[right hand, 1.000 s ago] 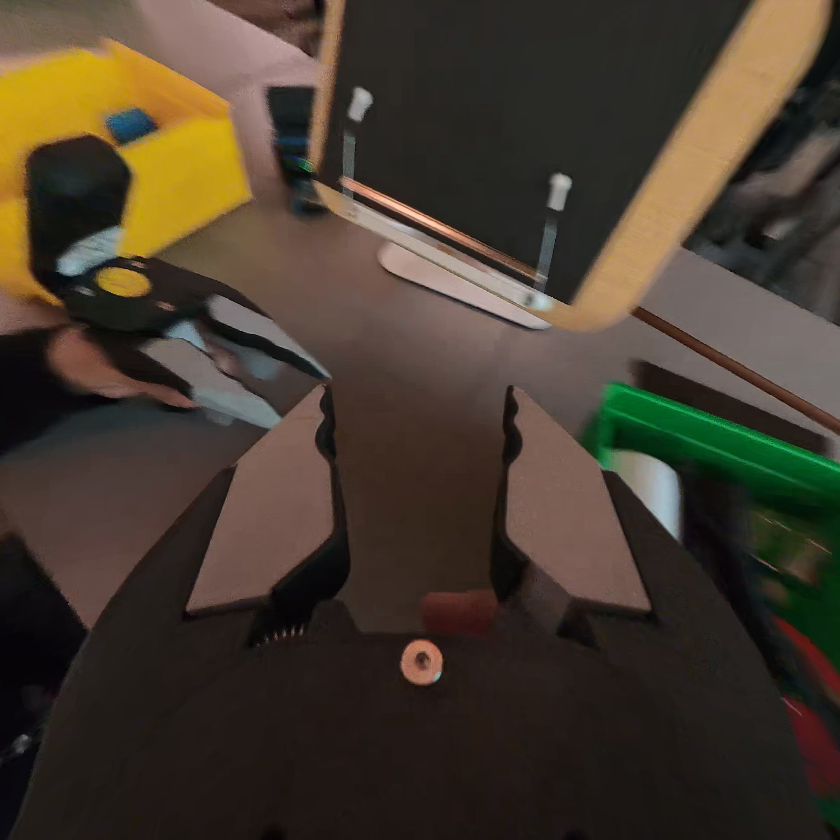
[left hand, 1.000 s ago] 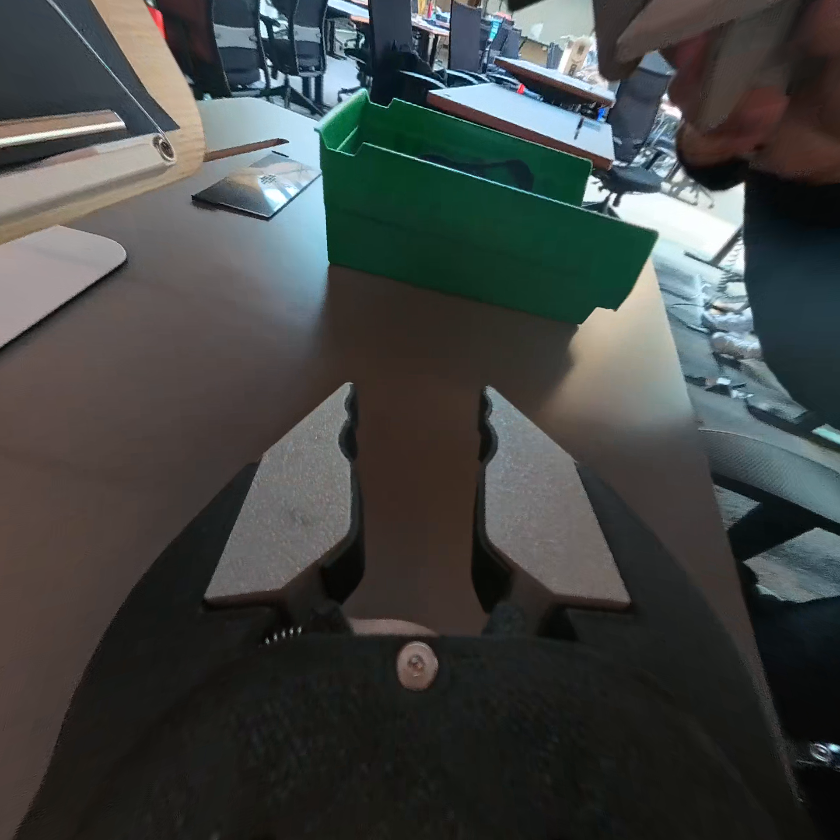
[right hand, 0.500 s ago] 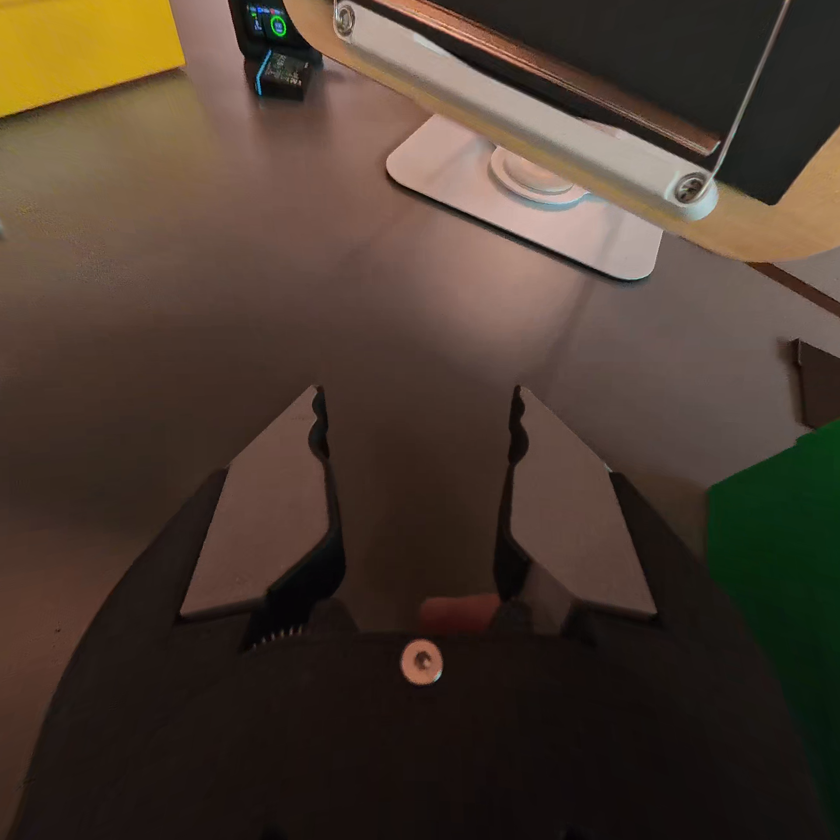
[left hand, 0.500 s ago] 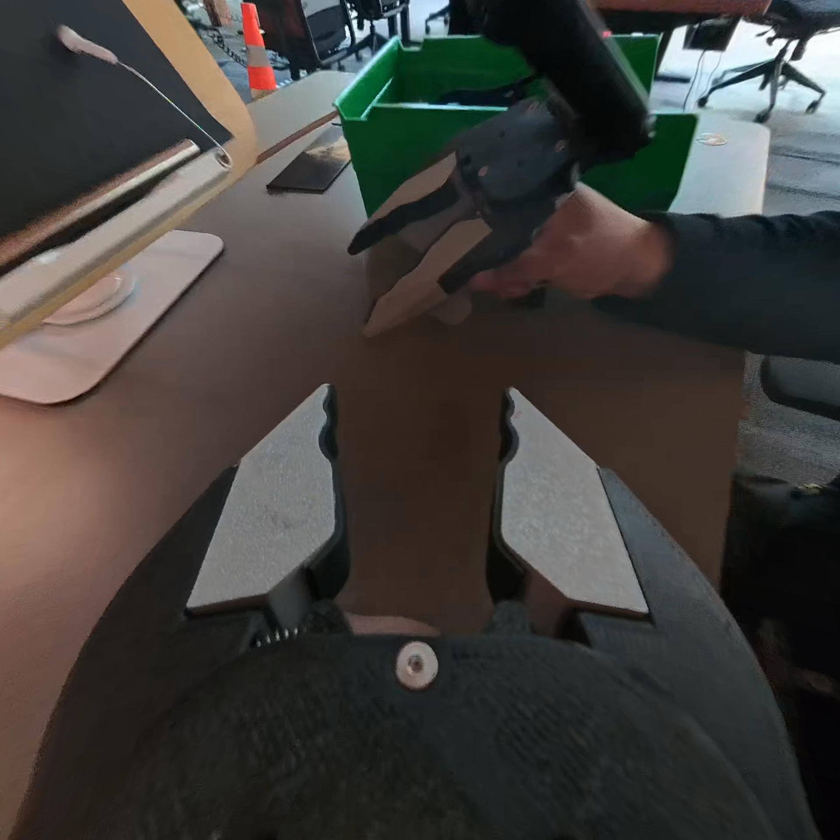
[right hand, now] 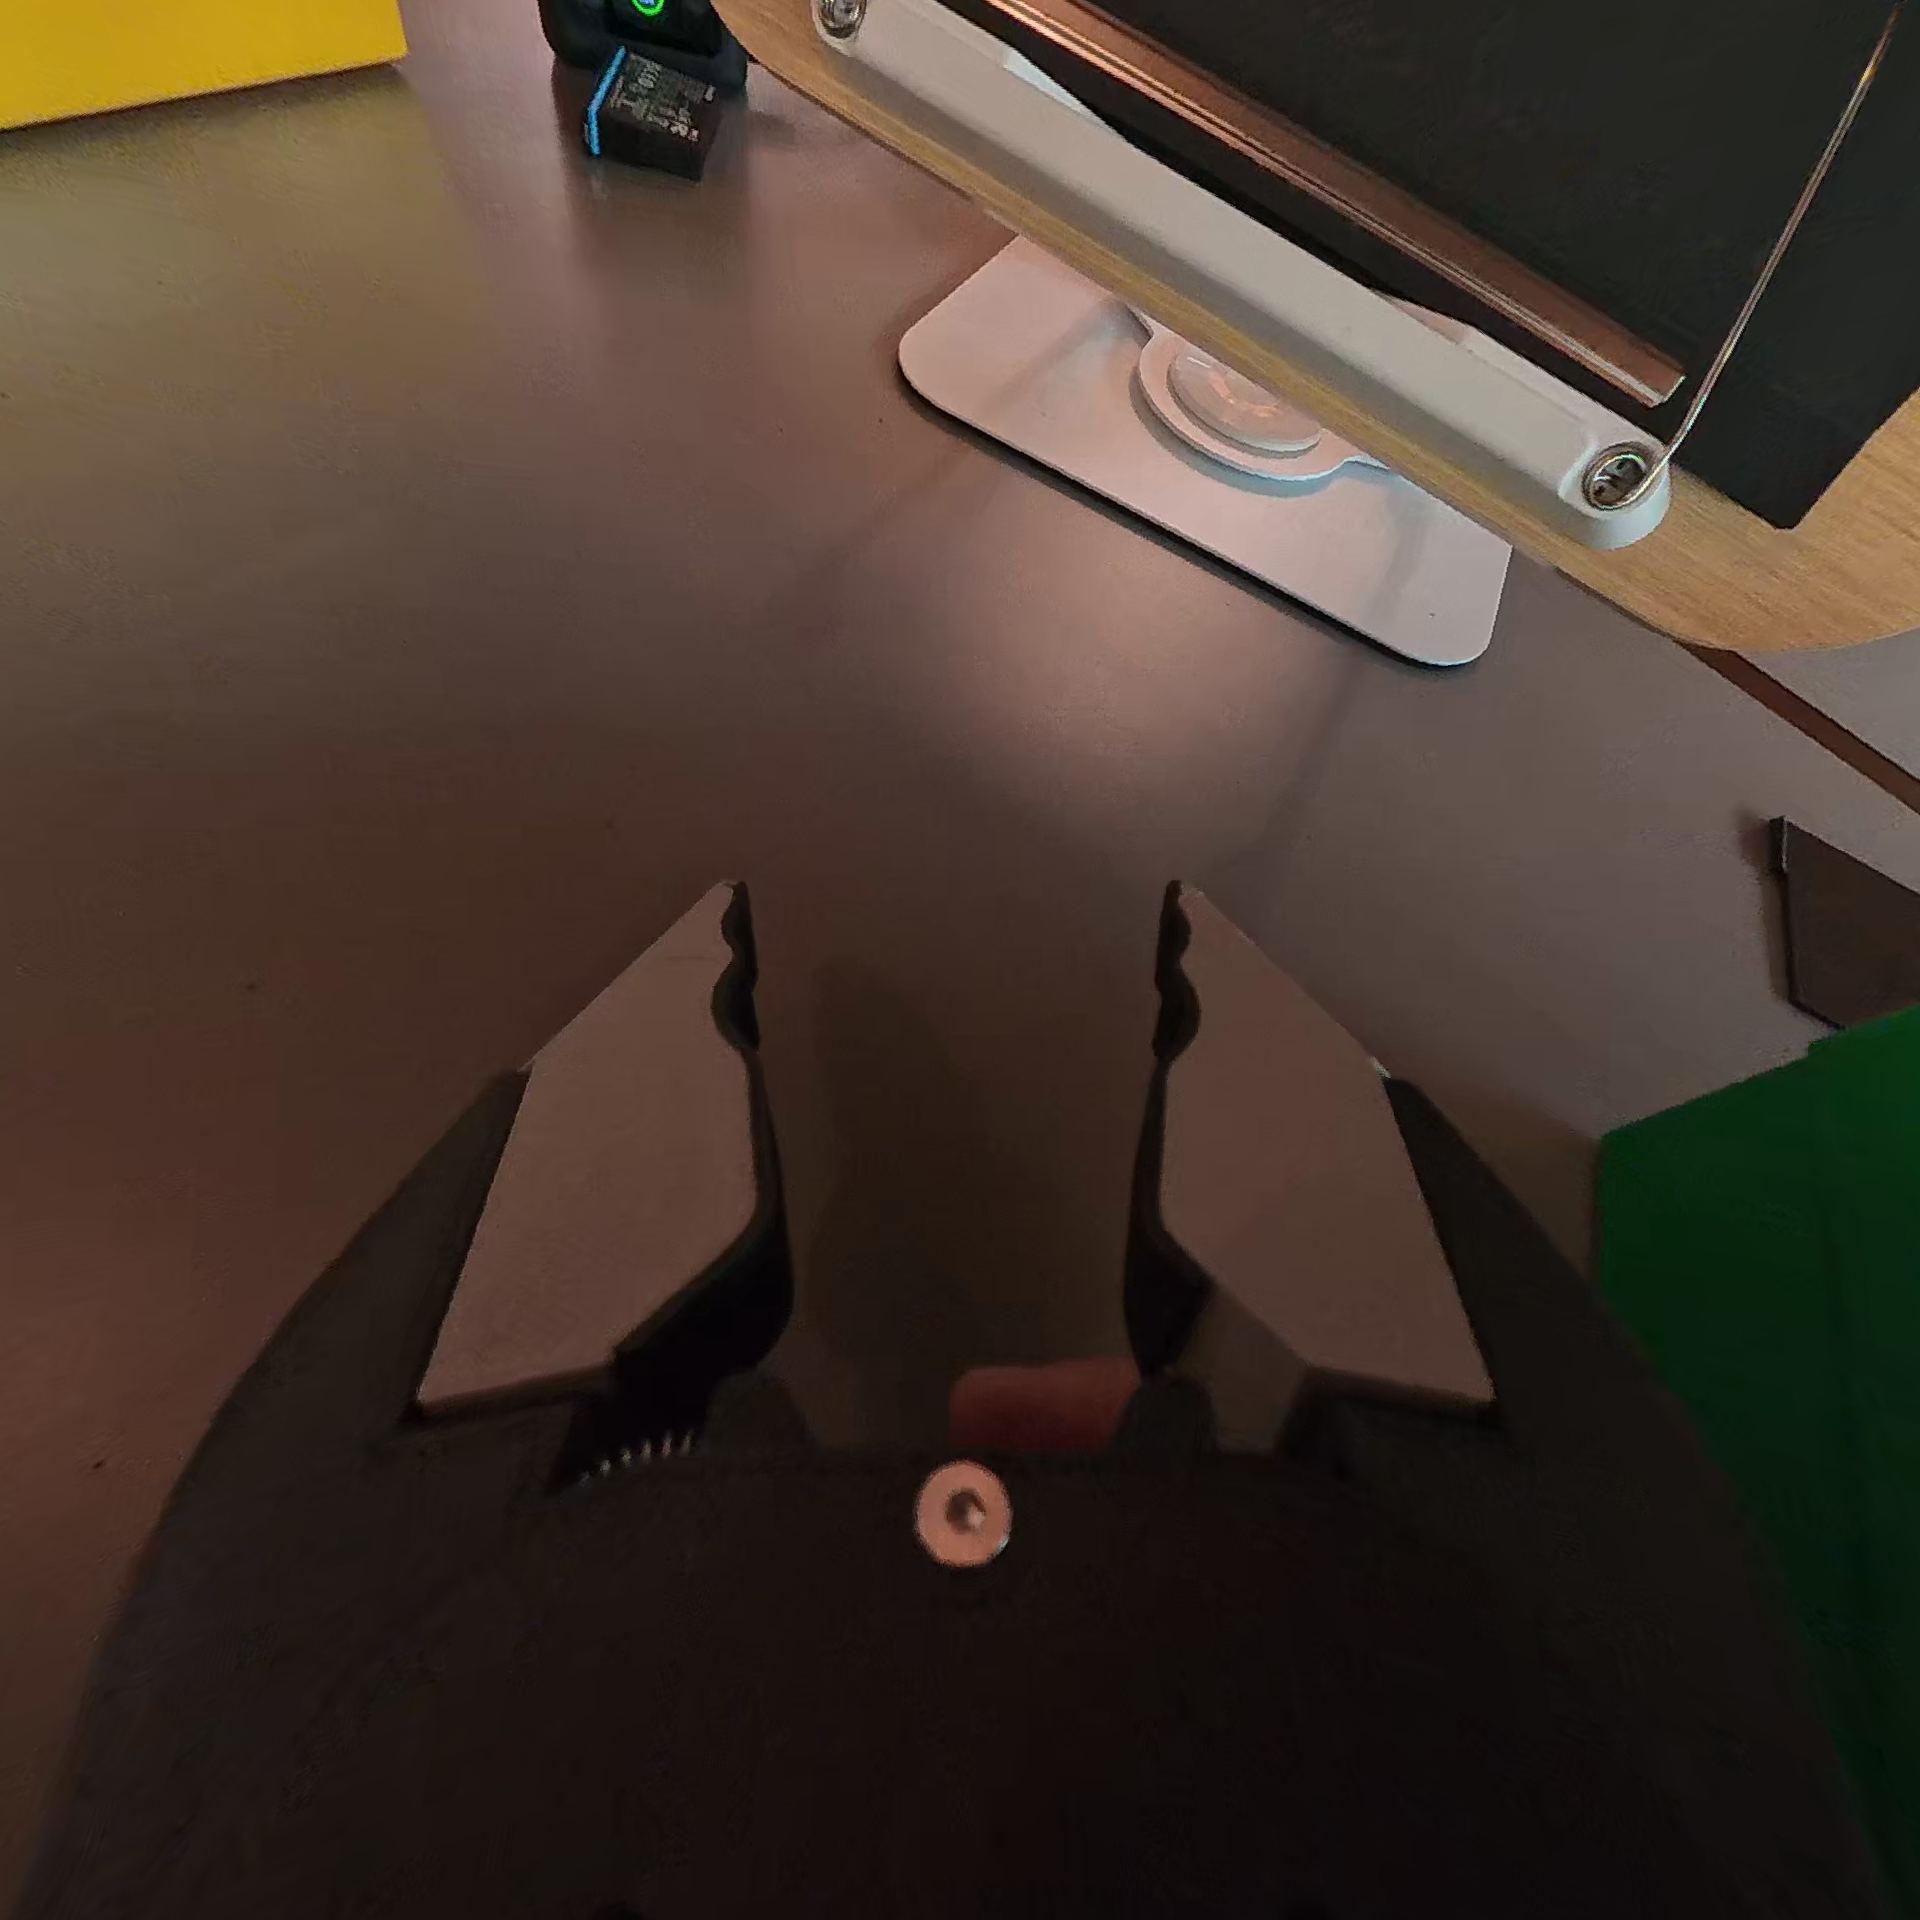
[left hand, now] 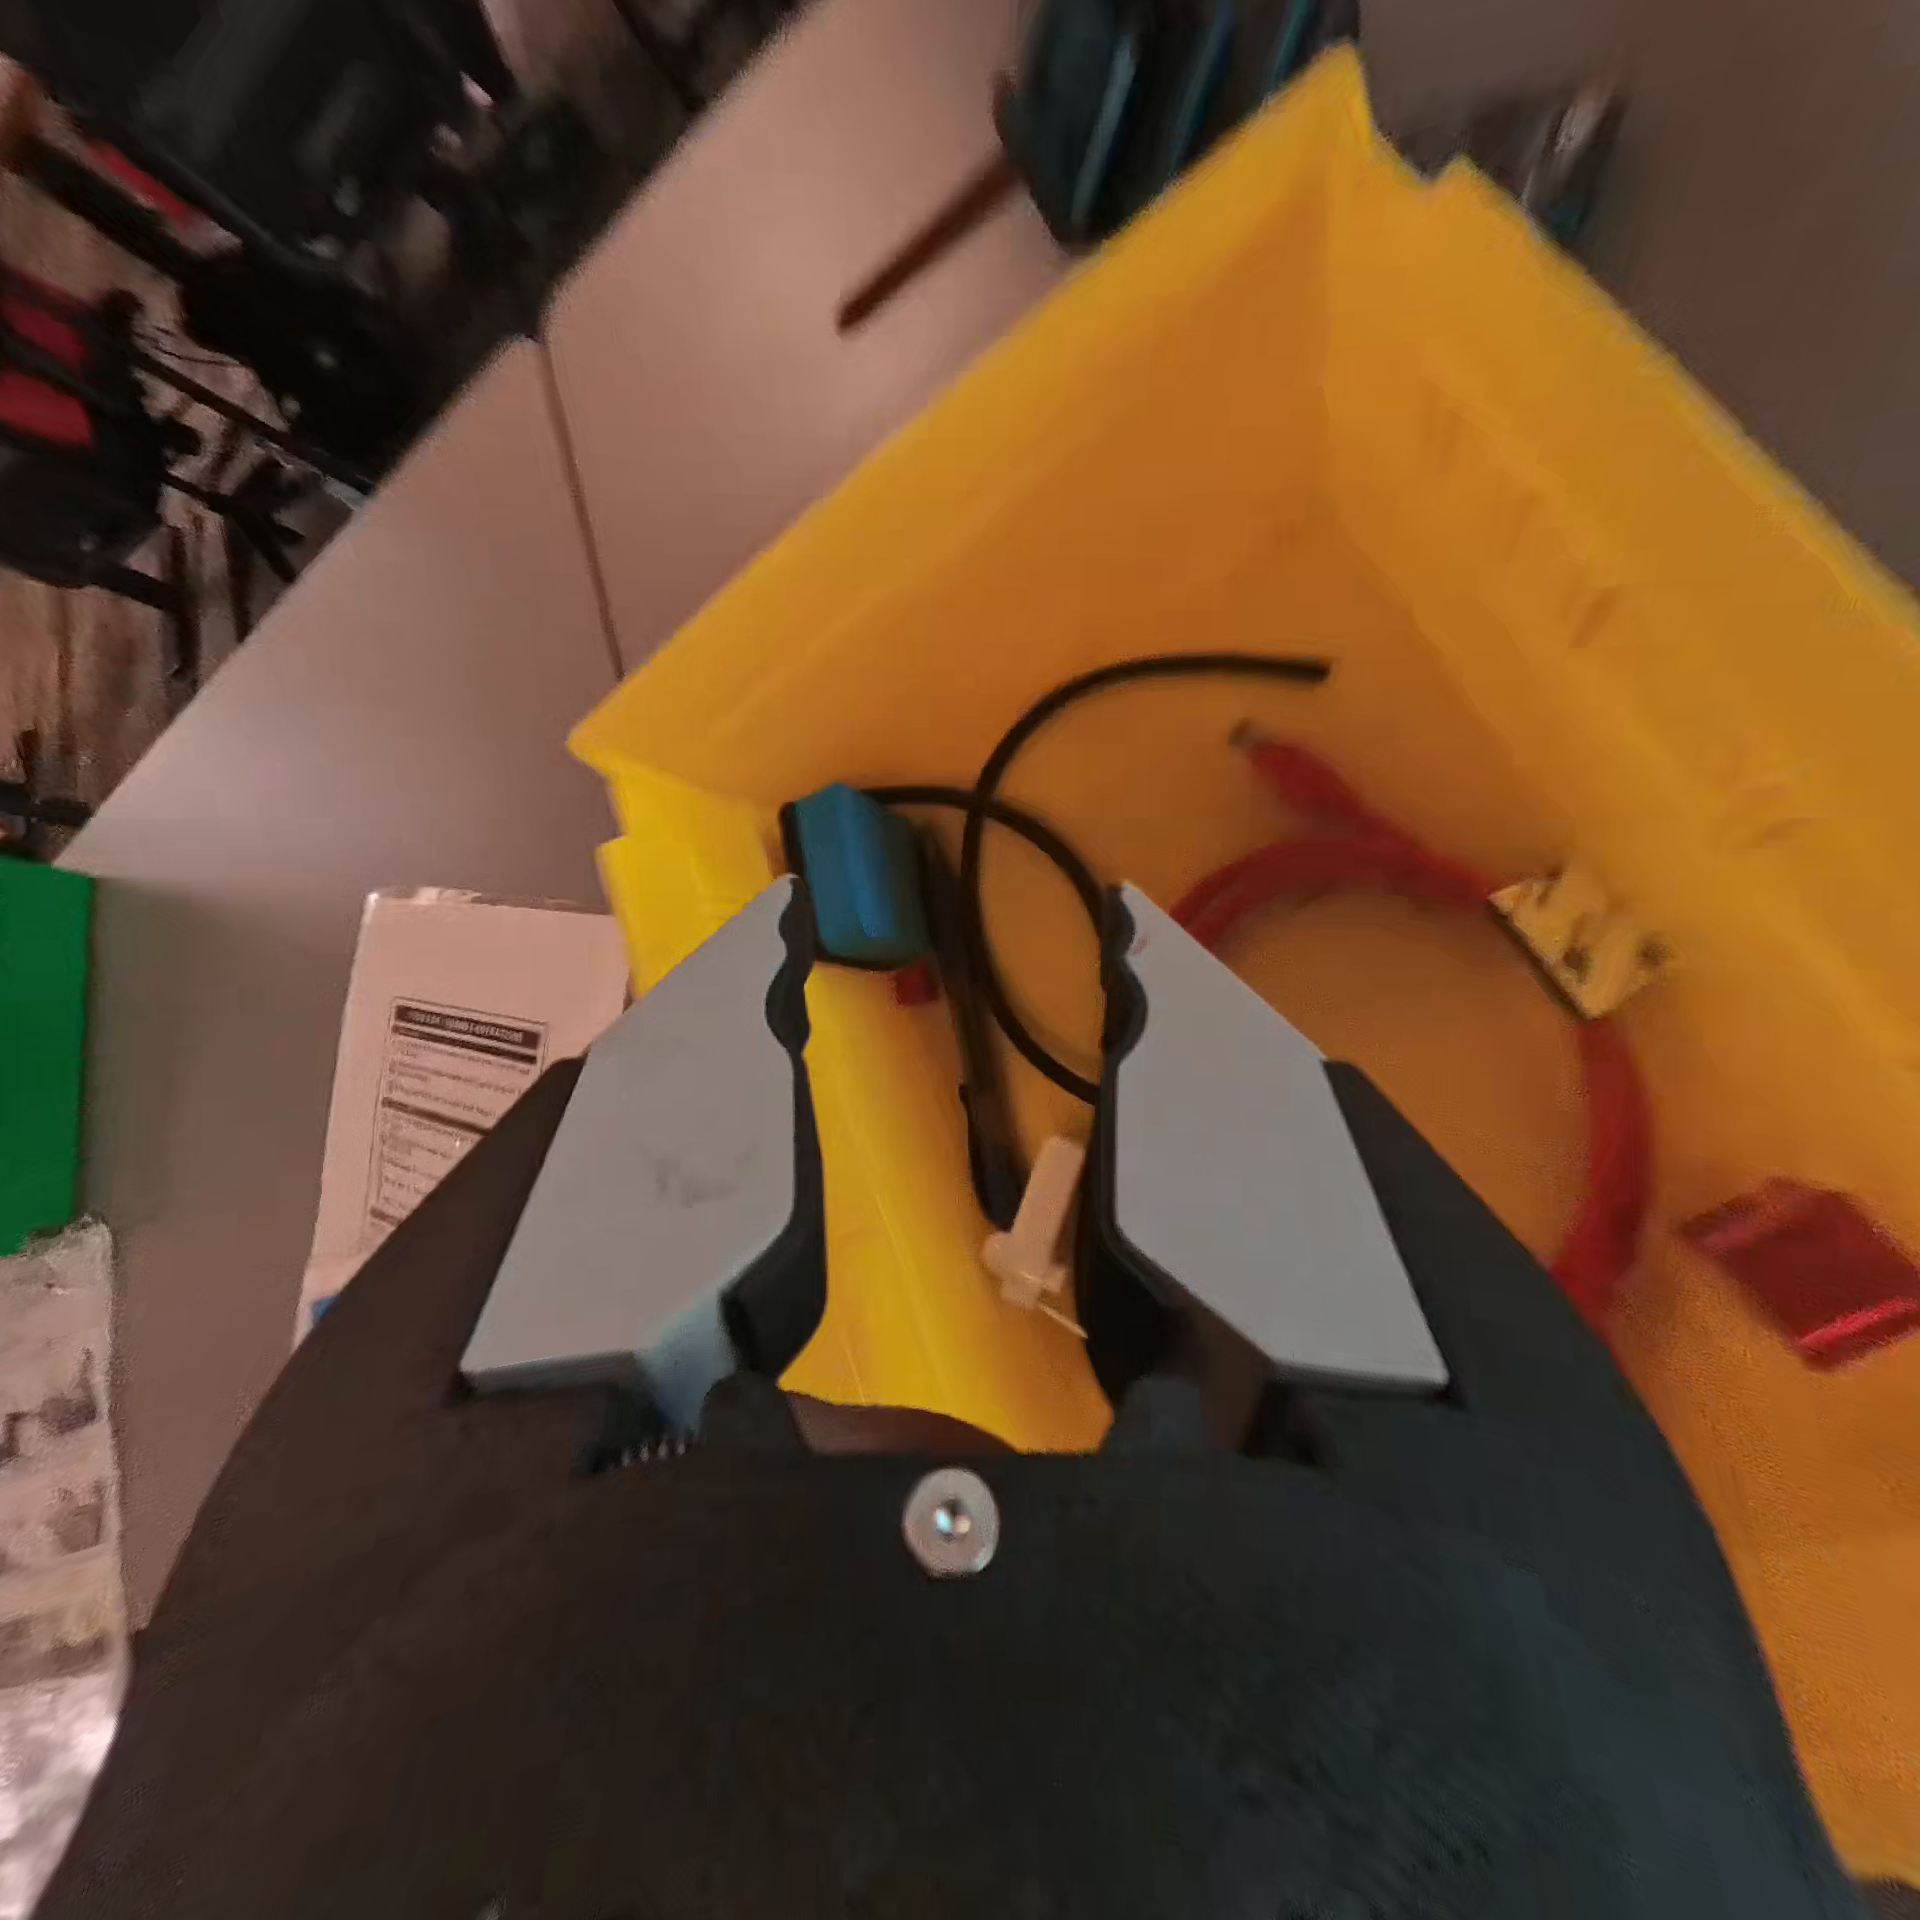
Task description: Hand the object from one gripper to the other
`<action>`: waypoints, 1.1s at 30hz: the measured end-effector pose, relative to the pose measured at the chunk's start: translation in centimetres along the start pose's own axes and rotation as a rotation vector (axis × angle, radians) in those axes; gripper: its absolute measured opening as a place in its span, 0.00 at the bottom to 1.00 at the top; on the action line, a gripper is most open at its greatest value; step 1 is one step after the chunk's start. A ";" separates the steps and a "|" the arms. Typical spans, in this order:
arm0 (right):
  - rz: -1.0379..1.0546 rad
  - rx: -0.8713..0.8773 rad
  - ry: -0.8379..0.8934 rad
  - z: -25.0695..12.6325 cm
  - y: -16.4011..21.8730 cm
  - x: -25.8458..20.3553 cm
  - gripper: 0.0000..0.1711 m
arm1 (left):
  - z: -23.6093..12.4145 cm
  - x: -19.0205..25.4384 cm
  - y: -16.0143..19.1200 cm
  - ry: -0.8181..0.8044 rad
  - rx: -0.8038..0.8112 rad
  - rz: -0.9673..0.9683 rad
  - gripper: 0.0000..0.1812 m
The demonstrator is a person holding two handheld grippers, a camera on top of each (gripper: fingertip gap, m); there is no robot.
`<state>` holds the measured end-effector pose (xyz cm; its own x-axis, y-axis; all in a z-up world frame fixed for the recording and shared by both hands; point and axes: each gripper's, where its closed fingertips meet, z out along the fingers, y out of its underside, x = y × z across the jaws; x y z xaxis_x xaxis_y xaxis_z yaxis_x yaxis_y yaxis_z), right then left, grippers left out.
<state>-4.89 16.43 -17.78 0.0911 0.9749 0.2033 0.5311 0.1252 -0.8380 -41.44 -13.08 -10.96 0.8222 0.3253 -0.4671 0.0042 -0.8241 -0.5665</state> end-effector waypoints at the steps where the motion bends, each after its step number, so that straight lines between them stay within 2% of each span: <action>1: 0.001 0.003 0.001 0.0 0.0 0.0 0.43 | 1.5 0.0 0.6 0.004 -0.055 0.040 0.30; 3: 0.007 0.007 -0.003 -0.1 -0.1 0.0 0.43 | 4.2 -1.0 2.0 -0.017 -0.187 0.074 0.31; 7: 0.015 0.012 -0.013 -0.1 -0.1 0.0 0.43 | 7.6 -2.1 4.8 -0.005 -0.424 0.002 0.32; 12: -0.003 0.015 -0.026 -0.2 -0.2 -0.4 0.42 | 8.4 -4.6 4.8 -0.138 -0.455 0.076 0.18; 14: -0.008 0.018 -0.040 -0.2 -0.3 -0.8 0.42 | 8.3 -4.2 4.3 -0.121 -0.418 0.094 0.11; 17: -0.020 0.019 -0.056 -0.2 -0.4 -1.3 0.42 | 7.7 -3.8 3.9 -0.135 -0.366 0.157 0.10; 22: -0.041 0.018 -0.054 -0.3 -0.4 -1.6 0.41 | 5.2 -4.9 1.8 -0.233 -0.225 0.240 0.10; 26: -0.011 0.039 -0.085 -0.7 -0.8 -1.7 0.43 | 0.3 -4.5 -3.4 -0.340 0.025 0.389 0.10; 29: 0.042 0.139 -0.257 -2.1 -2.8 -3.6 0.43 | -4.9 1.5 -8.5 -0.262 0.339 0.486 0.10; 31: 0.053 0.220 -0.399 -3.5 -4.3 -5.4 0.42 | -9.0 7.2 -11.6 -0.125 0.562 0.477 0.10; 33: 0.065 0.318 -0.553 -5.6 -6.1 -7.5 0.38 | -12.5 13.6 -13.5 0.098 0.693 0.398 0.10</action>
<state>-4.11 7.33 -11.39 -0.3780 0.9229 -0.0731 0.2559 0.0283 -0.9663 -23.15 -3.35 -1.17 0.7343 -0.0009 -0.6789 -0.6270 -0.3842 -0.6777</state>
